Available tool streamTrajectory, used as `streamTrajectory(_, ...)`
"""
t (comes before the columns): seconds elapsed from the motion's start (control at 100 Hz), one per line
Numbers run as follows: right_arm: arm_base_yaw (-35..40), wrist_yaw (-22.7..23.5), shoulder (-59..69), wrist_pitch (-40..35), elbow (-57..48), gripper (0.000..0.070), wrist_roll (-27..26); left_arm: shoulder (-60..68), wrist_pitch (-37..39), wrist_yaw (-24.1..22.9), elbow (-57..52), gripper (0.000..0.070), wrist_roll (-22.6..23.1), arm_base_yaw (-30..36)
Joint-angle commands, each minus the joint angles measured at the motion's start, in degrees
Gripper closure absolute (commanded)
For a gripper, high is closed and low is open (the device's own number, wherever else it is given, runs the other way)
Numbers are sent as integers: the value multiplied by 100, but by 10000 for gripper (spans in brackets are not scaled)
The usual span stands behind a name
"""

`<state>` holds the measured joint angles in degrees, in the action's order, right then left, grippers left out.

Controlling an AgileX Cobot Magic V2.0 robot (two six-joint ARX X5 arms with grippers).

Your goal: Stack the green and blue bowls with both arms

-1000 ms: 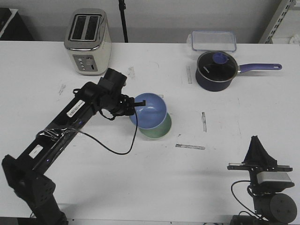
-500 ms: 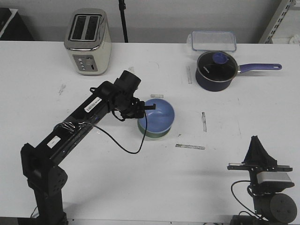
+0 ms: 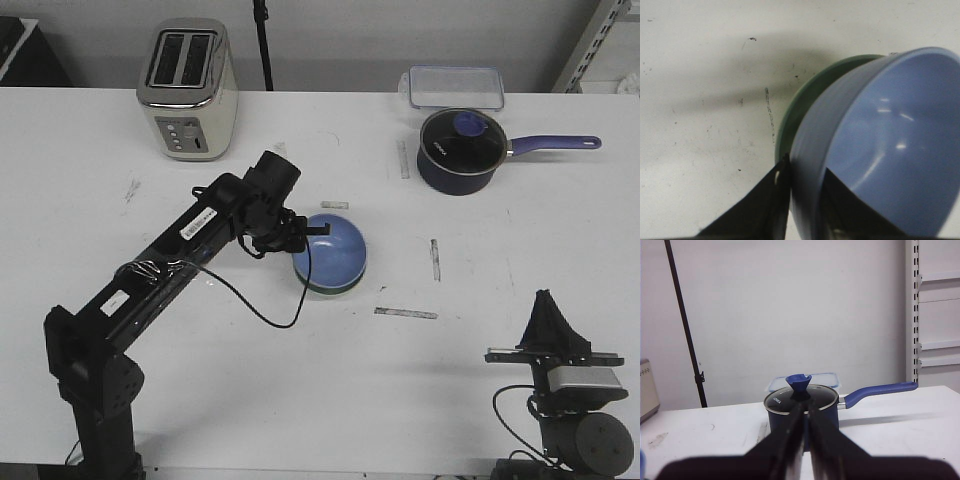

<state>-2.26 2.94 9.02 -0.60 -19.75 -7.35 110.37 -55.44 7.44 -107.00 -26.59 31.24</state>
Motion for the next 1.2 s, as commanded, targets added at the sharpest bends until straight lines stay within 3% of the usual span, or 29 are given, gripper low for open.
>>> streamTrajectory(0.0, 4, 2, -2, 76, -17, 694, -50, 144, -7, 11, -188, 573, 57, 37)
streamTrajectory(0.25, 4, 2, -2, 76, -15, 694, -50, 144, -4, 166, -188, 558, 83, 96)
streamTrajectory(0.43, 4, 2, -2, 76, -15, 694, -50, 142, -7, 166, -188, 451, 85, 175)
streamTrajectory(1.05, 4, 2, -2, 76, -15, 694, -50, -1016, -199, 101, -188, 452, 81, 48)
streamTrajectory(1.19, 4, 2, -2, 76, -15, 694, -50, -1338, -133, -282, -188, 455, 146, -20)
